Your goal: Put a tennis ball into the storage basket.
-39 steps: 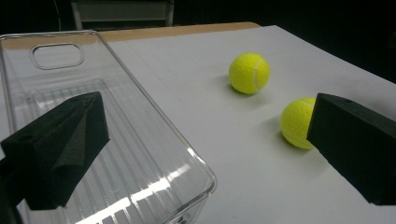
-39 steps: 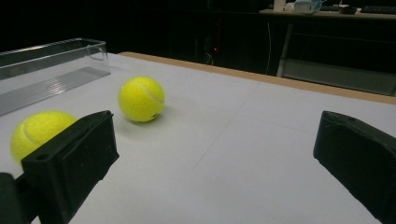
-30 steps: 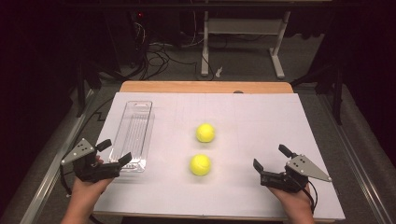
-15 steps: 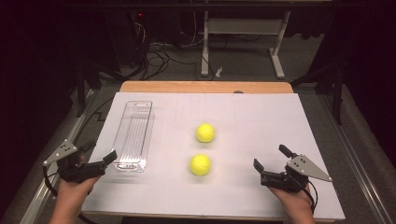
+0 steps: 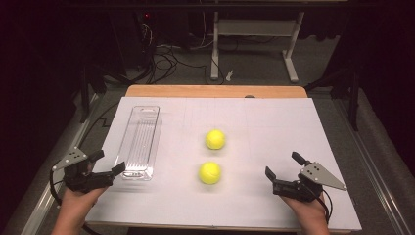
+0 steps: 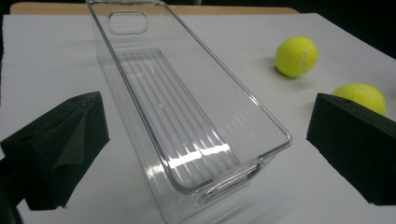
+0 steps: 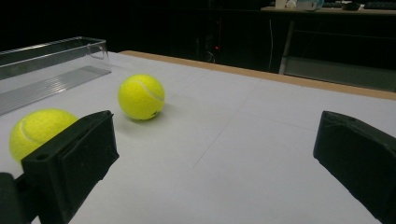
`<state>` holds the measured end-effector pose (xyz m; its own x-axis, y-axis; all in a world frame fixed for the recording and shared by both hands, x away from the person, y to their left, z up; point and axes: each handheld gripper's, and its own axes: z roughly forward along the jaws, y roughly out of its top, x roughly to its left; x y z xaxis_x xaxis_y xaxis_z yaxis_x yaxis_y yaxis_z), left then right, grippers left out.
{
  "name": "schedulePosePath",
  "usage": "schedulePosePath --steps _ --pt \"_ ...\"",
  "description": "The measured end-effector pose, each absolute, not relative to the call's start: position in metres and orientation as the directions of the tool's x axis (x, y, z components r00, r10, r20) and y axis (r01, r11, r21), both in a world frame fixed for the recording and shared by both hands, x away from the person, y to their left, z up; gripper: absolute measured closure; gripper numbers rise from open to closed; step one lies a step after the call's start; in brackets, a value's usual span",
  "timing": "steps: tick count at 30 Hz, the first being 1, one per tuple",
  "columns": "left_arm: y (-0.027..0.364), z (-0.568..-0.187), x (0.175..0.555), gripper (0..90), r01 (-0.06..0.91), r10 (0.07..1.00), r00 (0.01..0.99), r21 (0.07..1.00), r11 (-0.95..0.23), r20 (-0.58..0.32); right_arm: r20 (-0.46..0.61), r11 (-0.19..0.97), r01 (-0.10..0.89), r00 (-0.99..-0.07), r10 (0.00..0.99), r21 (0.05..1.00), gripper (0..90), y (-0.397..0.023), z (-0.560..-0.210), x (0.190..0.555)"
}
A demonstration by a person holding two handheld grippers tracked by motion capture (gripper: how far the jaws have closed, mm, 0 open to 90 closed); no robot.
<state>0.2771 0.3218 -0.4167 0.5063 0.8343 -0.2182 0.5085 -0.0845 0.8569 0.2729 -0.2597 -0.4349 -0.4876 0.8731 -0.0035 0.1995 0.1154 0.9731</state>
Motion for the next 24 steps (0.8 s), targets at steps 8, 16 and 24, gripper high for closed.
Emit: schedulePosePath --steps 8,16,24 --pt "0.3195 -0.4189 0.2783 0.2 0.534 0.834 0.508 0.838 -0.110 -0.214 -0.006 0.118 0.198 -0.489 0.872 0.973 0.2 -0.2593 -0.4350 0.2727" --pt "0.3167 -0.4213 0.2802 0.2 0.580 0.840 0.505 0.799 -0.158 -0.200 -0.006 0.118 0.198 -0.490 0.872 0.973 0.2 -0.2590 -0.4350 0.2727" --pt "0.3124 -0.4234 0.2812 0.7 0.618 0.840 0.509 0.758 -0.207 -0.185 -0.006 0.120 0.200 -0.491 0.871 0.972 0.2 -0.2585 -0.4355 0.2730"
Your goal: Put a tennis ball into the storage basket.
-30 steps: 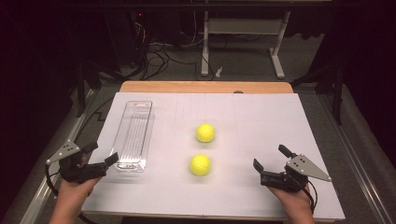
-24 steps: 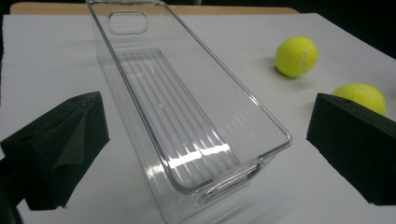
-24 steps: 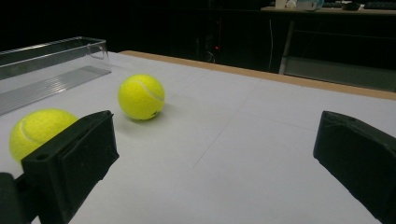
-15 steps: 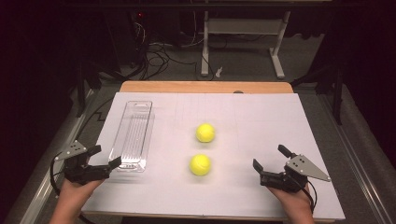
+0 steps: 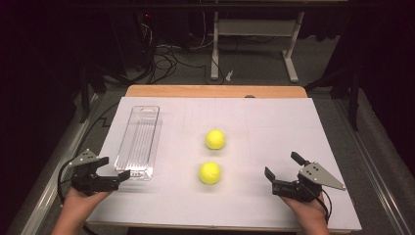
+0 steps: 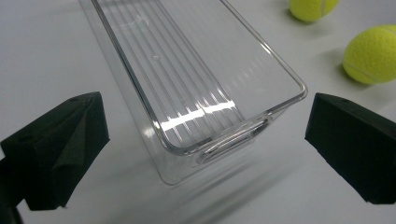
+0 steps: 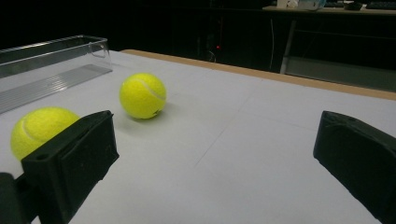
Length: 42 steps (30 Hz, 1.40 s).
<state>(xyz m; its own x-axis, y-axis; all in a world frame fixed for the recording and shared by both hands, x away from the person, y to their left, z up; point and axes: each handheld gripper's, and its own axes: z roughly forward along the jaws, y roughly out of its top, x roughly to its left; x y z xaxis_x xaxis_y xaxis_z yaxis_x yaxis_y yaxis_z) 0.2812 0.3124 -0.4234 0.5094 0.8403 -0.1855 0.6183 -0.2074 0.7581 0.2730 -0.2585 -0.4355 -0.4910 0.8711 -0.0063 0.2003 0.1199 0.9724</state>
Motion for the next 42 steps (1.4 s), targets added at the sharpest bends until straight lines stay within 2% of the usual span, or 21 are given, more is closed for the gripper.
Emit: schedulePosePath --steps 8,42 --pt "0.306 -0.428 0.283 0.7 0.653 0.843 0.513 0.711 -0.261 -0.161 -0.006 0.118 0.198 -0.490 0.872 0.973 0.2 -0.259 -0.435 0.273" --pt "0.293 -0.443 0.290 0.8 0.785 0.846 0.503 0.504 -0.360 -0.179 -0.007 0.130 0.212 -0.498 0.867 0.969 0.2 -0.258 -0.438 0.275"
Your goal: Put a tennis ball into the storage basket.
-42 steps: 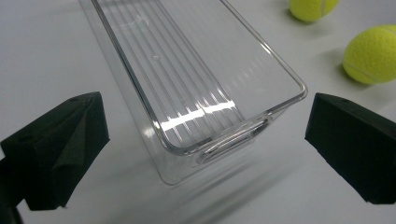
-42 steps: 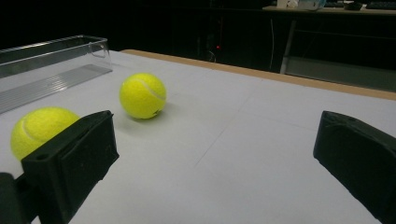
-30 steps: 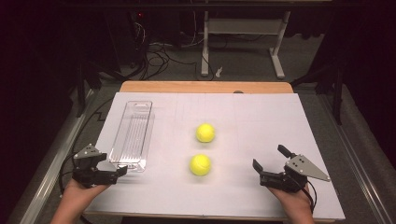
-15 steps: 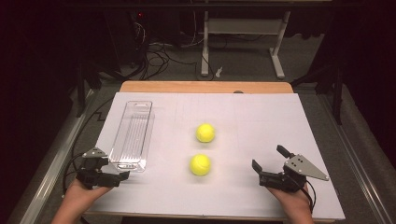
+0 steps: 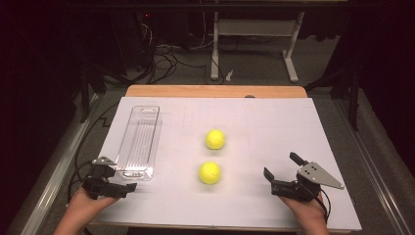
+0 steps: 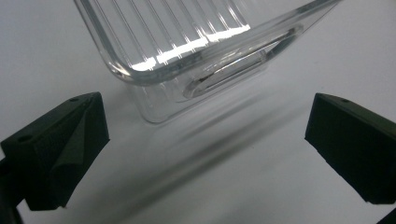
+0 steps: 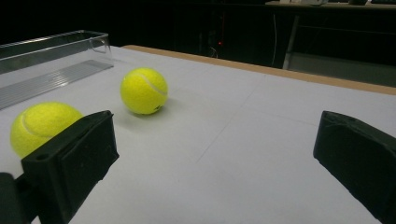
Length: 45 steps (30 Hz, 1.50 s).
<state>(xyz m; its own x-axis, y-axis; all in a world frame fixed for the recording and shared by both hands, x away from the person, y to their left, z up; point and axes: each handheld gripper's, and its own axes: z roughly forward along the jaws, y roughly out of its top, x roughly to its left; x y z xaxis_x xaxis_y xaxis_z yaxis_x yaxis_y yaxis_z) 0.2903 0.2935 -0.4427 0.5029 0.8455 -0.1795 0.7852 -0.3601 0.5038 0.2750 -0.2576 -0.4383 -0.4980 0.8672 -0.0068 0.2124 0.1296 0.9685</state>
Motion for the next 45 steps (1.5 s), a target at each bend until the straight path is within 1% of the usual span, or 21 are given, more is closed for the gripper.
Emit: schedulePosePath --steps 7,8,14,15,16,17,23,24,25,26,29,30,33,45 --pt "0.292 -0.439 0.291 0.8 0.800 0.849 0.497 0.473 -0.368 -0.180 -0.006 0.130 0.215 -0.497 0.868 0.968 0.2 -0.257 -0.438 0.275" --pt "0.292 -0.437 0.291 0.8 0.812 0.853 0.488 0.454 -0.366 -0.184 -0.006 0.130 0.216 -0.496 0.868 0.968 0.2 -0.257 -0.438 0.275" --pt "0.294 -0.432 0.291 0.8 0.835 0.869 0.462 0.415 -0.360 -0.175 -0.003 0.128 0.219 -0.497 0.868 0.967 0.2 -0.257 -0.438 0.275" --pt "0.294 -0.431 0.291 0.8 0.840 0.871 0.461 0.400 -0.366 -0.170 -0.006 0.132 0.218 -0.499 0.867 0.967 0.2 -0.257 -0.438 0.275" --pt "0.293 -0.431 0.291 0.8 0.848 0.873 0.462 0.366 -0.384 -0.154 -0.004 0.131 0.219 -0.500 0.866 0.967 0.2 -0.257 -0.438 0.275" --pt "0.293 -0.431 0.291 0.8 0.848 0.873 0.462 0.366 -0.384 -0.154 -0.004 0.130 0.218 -0.500 0.866 0.967 0.2 -0.257 -0.438 0.275" --pt "0.299 -0.429 0.289 0.8 0.866 0.872 0.447 0.338 -0.367 -0.199 -0.005 0.133 0.217 -0.506 0.862 0.967 0.2 -0.256 -0.438 0.275" --pt "0.298 -0.430 0.290 0.8 0.873 0.869 0.451 0.304 -0.382 -0.203 -0.003 0.134 0.222 -0.507 0.862 0.966 0.2 -0.256 -0.439 0.275" --pt "0.298 -0.430 0.290 0.8 0.873 0.869 0.451 0.304 -0.382 -0.203 -0.004 0.135 0.222 -0.507 0.862 0.966 0.2 -0.257 -0.439 0.276" --pt "0.297 -0.431 0.290 0.8 0.874 0.870 0.454 0.288 -0.392 -0.191 -0.003 0.134 0.223 -0.506 0.863 0.966 0.2 -0.257 -0.439 0.275" --pt "0.296 -0.434 0.292 0.8 0.886 0.873 0.447 0.236 -0.400 -0.197 -0.003 0.132 0.222 -0.504 0.864 0.966 0.2 -0.257 -0.438 0.276" --pt "0.296 -0.434 0.292 0.8 0.886 0.873 0.447 0.236 -0.400 -0.197 -0.003 0.132 0.222 -0.504 0.864 0.966 0.2 -0.257 -0.438 0.276" --pt "0.295 -0.434 0.292 0.8 0.890 0.871 0.449 0.191 -0.414 -0.200 -0.002 0.134 0.224 -0.506 0.863 0.965 0.2 -0.257 -0.439 0.276" --pt "0.283 -0.431 0.292 1.0 0.885 0.858 0.466 0.100 -0.455 -0.217 0.003 0.129 0.225 -0.506 0.862 0.966 0.2 -0.258 -0.439 0.277"
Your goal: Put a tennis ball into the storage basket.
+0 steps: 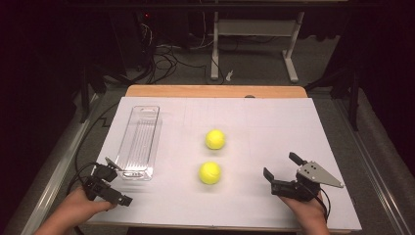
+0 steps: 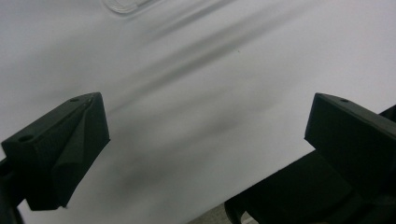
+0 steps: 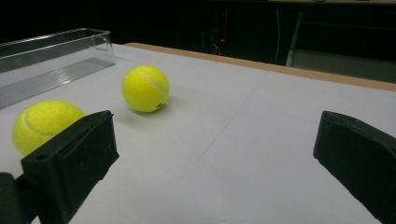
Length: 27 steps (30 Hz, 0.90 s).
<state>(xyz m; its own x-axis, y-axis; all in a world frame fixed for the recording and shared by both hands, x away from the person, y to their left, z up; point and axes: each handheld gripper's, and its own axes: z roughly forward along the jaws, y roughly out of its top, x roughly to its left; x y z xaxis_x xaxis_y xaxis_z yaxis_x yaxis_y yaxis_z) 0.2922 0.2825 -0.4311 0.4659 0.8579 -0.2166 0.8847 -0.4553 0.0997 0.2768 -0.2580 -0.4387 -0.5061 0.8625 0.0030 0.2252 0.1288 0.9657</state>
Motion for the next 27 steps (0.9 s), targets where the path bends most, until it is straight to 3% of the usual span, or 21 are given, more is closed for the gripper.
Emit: schedulePosePath --steps 14,27 --pt "0.273 -0.426 0.293 1.3 0.875 0.857 0.474 0.006 -0.483 -0.203 0.017 0.113 0.227 -0.500 0.866 0.967 0.2 -0.261 -0.438 0.276" --pt "0.259 -0.421 0.292 1.5 0.862 0.837 0.494 0.007 -0.507 -0.234 0.016 0.112 0.224 -0.500 0.866 0.968 0.2 -0.261 -0.438 0.276"
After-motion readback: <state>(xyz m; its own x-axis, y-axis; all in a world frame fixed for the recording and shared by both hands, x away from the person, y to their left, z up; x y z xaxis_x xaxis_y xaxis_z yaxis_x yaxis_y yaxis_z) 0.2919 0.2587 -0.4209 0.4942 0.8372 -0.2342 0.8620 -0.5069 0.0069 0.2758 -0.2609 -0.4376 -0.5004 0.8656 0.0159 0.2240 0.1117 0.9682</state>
